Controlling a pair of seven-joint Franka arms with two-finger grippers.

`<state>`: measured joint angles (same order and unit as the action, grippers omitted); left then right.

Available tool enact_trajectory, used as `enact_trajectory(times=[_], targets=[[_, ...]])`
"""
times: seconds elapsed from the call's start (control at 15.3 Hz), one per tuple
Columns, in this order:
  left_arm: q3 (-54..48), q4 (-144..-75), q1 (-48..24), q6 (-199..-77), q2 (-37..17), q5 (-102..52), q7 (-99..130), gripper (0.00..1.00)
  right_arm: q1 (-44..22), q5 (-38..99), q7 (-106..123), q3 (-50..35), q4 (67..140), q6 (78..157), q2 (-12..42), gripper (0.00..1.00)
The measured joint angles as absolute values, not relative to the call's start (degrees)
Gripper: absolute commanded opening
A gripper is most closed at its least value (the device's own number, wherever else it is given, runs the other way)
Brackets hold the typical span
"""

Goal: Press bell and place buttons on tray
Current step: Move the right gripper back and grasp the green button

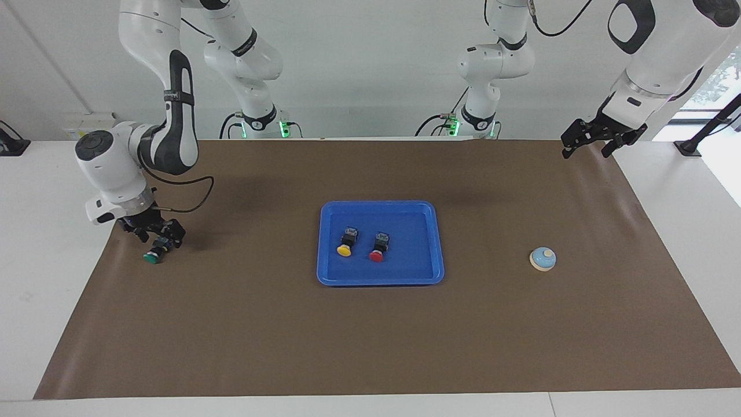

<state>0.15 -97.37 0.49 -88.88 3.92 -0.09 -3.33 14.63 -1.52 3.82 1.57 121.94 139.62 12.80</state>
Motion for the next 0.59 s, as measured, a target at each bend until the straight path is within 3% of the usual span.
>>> enact_trajectory(times=[0.26,0.33,0.39,0.52,0.59], targets=[[0.2,-97.4,0.5,-88.9,3.9,-0.1,-3.3,1.0,15.2,-1.5,3.9,1.7,121.9,141.9,15.6,0.97],[0.2,-97.4,0.5,-88.9,3.9,-0.1,-3.3,1.0,15.5,-1.5,4.0,1.7,121.9,142.1,15.9,0.77],[0.2,-97.4,0.5,-88.9,3.9,-0.1,-3.3,1.0,15.5,-1.5,4.1,1.8,121.9,142.2,16.0,0.47],[0.2,-97.4,0.5,-88.9,3.9,-0.1,-3.3,1.0,15.6,-1.5,4.6,1.8,121.9,142.2,16.0,0.0],[0.2,-97.4,0.5,-88.9,3.9,-0.1,-3.3,1.0,15.6,-1.5,4.7,1.8,121.9,142.2,16.0,0.0]])
